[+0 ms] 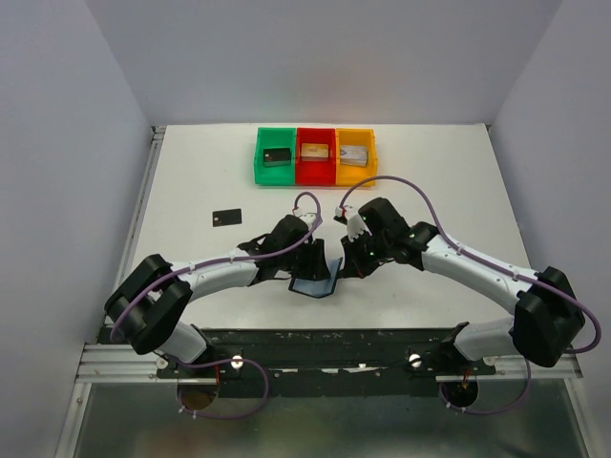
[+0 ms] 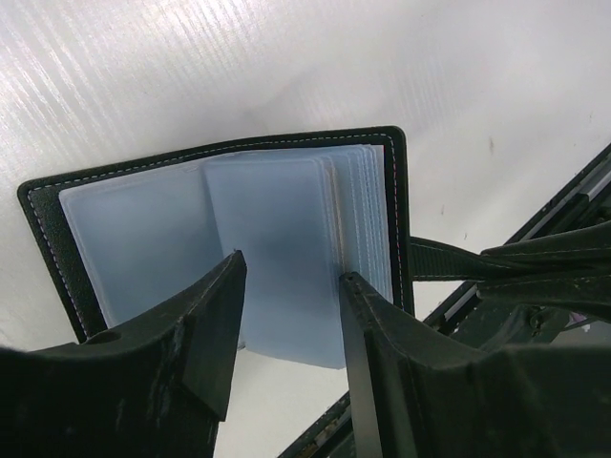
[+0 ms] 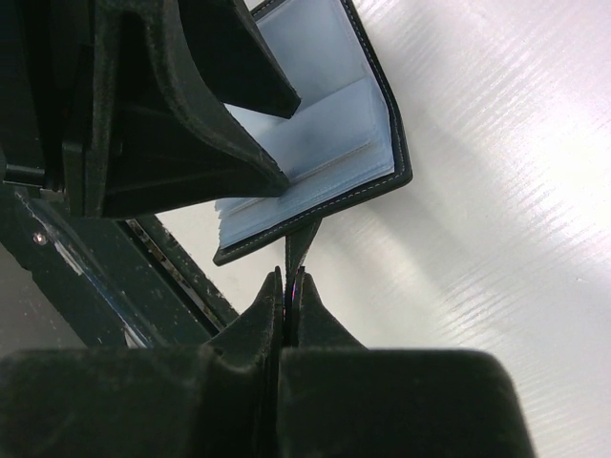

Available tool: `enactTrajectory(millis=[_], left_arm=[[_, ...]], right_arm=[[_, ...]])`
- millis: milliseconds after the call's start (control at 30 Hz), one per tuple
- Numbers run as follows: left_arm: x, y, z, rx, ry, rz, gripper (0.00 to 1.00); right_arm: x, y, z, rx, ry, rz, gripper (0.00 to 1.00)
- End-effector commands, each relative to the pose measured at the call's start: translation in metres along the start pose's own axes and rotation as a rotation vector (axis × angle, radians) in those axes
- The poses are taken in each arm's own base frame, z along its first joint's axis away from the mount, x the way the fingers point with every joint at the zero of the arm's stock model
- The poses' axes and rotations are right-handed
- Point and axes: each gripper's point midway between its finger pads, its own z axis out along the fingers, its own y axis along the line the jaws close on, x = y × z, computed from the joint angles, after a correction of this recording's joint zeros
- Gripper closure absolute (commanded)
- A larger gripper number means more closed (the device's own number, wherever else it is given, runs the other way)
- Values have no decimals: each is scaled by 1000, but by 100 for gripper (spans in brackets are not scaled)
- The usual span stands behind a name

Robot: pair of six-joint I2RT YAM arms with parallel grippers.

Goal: Take the credit cards out of the card holder
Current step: Remove the credit card from the card holder.

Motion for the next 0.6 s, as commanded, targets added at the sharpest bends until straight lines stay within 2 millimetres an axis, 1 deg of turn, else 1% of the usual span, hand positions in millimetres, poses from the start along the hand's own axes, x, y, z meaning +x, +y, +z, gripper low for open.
enactTrajectory(millis=[0,100,300,567], left_arm=[[8,16,3,-62,11,13,45],[9,23,1,-96,6,12,47],[9,36,-7,-171,-14,10,52],[18,50,-12,-226,-12,-9,58]], right_arm=[[-2,2,-5,-15,-22,1,100],[-1,2,-5,-11,-19,0,100],[1,1,-8,-4,-19,-3,100],[4,-3,-10,10,-18,-4,100]])
